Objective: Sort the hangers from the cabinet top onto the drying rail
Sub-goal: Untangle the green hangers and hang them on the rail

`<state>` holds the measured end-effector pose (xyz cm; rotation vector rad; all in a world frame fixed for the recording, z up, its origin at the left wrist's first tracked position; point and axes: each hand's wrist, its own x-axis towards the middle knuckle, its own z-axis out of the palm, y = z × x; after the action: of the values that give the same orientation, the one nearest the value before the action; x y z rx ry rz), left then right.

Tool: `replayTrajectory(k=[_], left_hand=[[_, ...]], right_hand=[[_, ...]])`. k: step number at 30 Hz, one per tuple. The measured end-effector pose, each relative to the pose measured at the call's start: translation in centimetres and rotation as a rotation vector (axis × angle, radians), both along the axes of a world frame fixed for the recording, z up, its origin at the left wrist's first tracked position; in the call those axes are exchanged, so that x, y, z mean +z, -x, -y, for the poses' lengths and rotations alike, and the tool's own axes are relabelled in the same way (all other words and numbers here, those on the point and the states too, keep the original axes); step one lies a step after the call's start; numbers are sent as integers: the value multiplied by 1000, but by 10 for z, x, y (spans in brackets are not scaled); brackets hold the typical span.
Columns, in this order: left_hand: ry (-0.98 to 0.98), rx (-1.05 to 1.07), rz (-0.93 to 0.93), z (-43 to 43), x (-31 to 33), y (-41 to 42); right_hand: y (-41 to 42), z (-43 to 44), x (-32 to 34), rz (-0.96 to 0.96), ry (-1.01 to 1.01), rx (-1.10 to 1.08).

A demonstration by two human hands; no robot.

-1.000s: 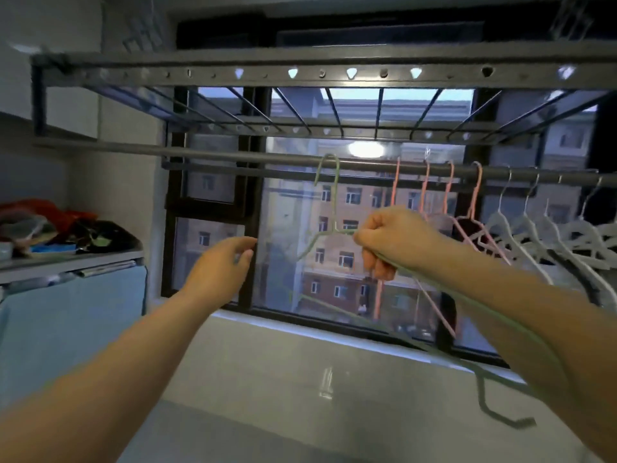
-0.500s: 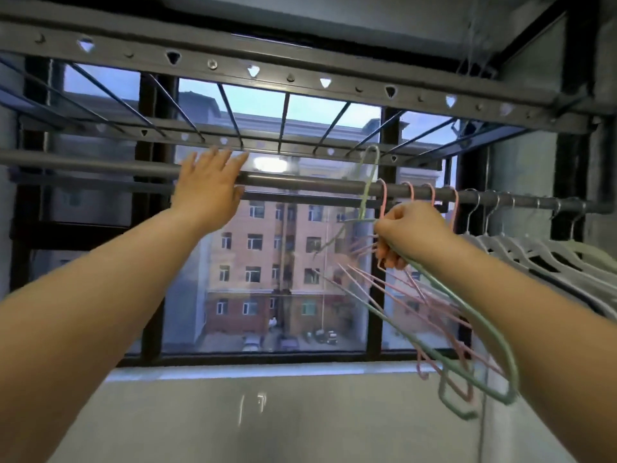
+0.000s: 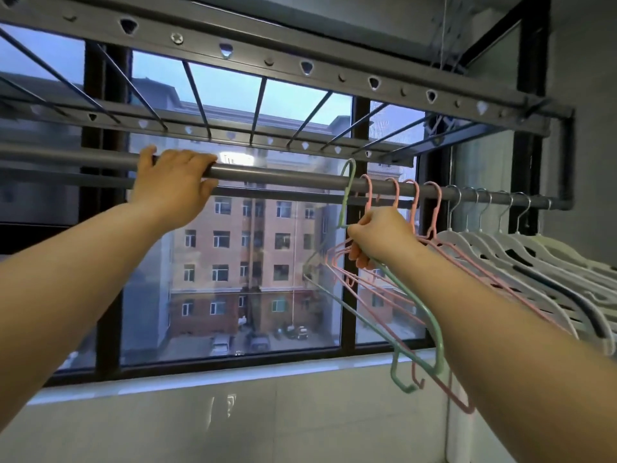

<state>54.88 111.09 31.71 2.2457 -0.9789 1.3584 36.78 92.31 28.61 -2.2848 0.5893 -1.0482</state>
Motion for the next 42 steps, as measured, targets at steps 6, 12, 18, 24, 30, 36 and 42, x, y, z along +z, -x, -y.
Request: replayTrajectory(k=[6, 12, 18, 24, 30, 36, 42], left_hand=[[3, -14, -4, -2, 2, 1], [17, -16, -16, 0, 1, 1], [48, -46, -8, 3, -6, 3], [181, -174, 0, 8, -25, 15], [231, -327, -274, 12, -78, 53], [245, -480, -641, 11, -135, 121], [63, -449, -795, 33, -182, 211]], right_hand=[[-5, -1, -5, -53, 72, -18], [-4, 4, -9, -85, 59, -29], [-1, 3, -12, -127, 158, -62], [12, -2, -11, -32, 283, -145], [47, -15, -28, -20, 380, -124], [111, -14, -49, 24, 394, -37], [210, 24, -83, -78, 389, -28]])
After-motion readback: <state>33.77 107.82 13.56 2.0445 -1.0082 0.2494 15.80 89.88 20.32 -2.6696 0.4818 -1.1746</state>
